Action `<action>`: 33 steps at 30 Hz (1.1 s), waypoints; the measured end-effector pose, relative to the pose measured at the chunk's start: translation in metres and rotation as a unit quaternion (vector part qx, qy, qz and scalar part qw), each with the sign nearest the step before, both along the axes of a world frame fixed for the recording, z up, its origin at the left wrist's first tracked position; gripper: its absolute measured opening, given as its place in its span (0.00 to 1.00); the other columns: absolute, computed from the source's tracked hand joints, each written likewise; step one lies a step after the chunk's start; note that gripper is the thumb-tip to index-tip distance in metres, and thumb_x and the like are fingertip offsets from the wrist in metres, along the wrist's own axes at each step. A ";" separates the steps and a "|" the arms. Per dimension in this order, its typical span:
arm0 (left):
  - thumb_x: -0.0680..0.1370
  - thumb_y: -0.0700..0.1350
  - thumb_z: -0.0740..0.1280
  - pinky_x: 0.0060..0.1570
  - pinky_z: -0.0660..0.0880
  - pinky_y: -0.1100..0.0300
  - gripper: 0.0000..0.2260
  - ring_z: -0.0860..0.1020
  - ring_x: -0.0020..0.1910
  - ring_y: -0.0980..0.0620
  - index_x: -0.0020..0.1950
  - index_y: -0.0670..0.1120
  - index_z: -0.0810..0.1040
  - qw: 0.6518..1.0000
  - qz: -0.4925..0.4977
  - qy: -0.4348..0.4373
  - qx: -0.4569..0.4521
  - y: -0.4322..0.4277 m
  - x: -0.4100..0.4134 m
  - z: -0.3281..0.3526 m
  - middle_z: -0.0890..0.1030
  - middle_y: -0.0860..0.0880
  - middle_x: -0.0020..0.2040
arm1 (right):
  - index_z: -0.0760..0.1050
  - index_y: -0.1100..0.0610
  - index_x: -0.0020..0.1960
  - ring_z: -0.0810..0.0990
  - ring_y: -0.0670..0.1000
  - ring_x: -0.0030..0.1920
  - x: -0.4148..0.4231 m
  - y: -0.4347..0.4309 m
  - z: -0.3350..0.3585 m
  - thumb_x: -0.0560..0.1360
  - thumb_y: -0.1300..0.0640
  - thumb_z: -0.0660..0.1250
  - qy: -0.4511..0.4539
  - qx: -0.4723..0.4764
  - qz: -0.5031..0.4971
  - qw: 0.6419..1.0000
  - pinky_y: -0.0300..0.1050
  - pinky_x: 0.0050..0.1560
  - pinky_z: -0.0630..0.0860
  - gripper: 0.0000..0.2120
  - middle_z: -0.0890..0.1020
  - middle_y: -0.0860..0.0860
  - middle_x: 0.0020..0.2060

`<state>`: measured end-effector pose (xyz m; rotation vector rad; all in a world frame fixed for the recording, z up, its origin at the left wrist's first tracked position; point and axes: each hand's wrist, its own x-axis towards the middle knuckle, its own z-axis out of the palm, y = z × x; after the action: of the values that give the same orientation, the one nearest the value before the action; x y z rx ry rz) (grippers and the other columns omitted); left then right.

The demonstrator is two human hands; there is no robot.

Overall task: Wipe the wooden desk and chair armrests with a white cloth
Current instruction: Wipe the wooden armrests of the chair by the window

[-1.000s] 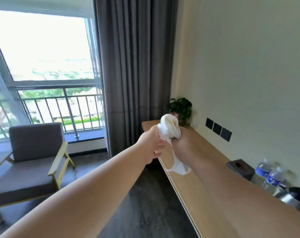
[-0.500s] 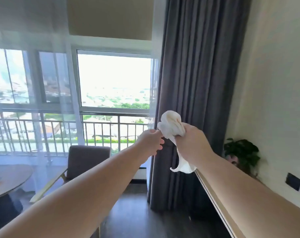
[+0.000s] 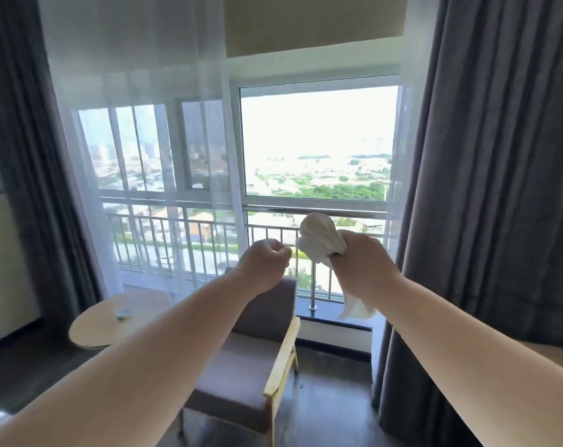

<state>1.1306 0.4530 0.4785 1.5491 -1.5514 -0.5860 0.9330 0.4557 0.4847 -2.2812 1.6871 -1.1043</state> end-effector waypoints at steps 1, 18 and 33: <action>0.79 0.50 0.64 0.42 0.81 0.52 0.11 0.87 0.45 0.42 0.48 0.46 0.83 1.000 0.012 0.002 -0.006 -0.014 0.006 0.000 0.88 0.44 0.45 | 0.75 0.45 0.43 0.79 0.52 0.37 0.004 -0.020 0.001 0.74 0.57 0.61 0.000 -0.002 0.009 1.000 0.49 0.36 0.77 0.07 0.81 0.46 0.35; 0.80 0.50 0.63 0.49 0.81 0.50 0.10 0.85 0.46 0.45 0.48 0.48 0.82 0.995 0.095 0.013 0.036 -0.271 0.084 -0.075 0.87 0.47 0.45 | 0.75 0.46 0.39 0.78 0.48 0.32 0.073 -0.336 -0.071 0.70 0.56 0.62 -0.042 0.065 0.080 0.994 0.41 0.29 0.68 0.06 0.79 0.43 0.30; 0.77 0.52 0.63 0.46 0.79 0.54 0.10 0.85 0.45 0.50 0.45 0.51 0.82 0.972 0.052 0.072 0.215 -0.523 0.178 -0.276 0.87 0.53 0.43 | 0.77 0.39 0.43 0.77 0.43 0.32 0.146 -0.557 -0.270 0.73 0.53 0.61 -0.030 0.213 0.038 0.976 0.41 0.29 0.70 0.10 0.80 0.41 0.31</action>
<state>1.3082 -0.0700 0.2021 1.8476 -1.2771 -1.0017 1.0789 -0.1012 0.2149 -2.0026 1.6098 -0.7019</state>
